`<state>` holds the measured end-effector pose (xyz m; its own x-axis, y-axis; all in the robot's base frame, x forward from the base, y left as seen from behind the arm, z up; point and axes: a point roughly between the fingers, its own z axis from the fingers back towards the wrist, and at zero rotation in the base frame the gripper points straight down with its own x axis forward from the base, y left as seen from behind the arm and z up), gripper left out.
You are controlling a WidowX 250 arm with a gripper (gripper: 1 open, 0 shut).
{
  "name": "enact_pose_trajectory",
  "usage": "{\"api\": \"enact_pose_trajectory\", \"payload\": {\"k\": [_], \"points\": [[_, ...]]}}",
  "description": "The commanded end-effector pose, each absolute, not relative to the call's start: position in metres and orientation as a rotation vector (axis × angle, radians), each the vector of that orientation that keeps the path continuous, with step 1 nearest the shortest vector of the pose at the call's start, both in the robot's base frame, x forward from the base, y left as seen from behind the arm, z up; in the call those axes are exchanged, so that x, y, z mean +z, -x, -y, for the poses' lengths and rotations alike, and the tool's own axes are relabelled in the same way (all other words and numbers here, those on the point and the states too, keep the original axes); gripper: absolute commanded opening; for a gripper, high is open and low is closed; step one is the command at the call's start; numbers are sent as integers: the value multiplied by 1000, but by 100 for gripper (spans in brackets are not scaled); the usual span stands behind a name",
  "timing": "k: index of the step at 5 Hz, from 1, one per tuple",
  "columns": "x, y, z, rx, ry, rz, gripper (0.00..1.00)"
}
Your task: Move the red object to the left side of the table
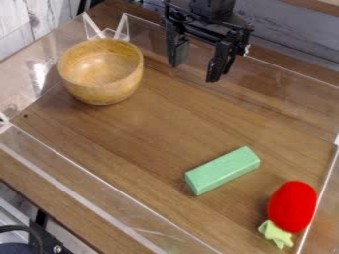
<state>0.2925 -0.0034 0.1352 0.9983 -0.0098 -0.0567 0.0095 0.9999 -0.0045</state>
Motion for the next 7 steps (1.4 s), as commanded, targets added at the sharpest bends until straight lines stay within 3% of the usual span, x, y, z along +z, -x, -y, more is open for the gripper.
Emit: {"api": "enact_pose_trajectory", "payload": {"k": [1, 2, 4, 6, 7], "points": [[114, -289, 3, -21, 11, -86, 100], [97, -281, 34, -98, 19, -111, 100], [92, -265, 107, -353, 20, -106, 100], [83, -262, 146, -376, 37, -110, 100], [66, -266, 158, -393, 31, -118, 100]]}}
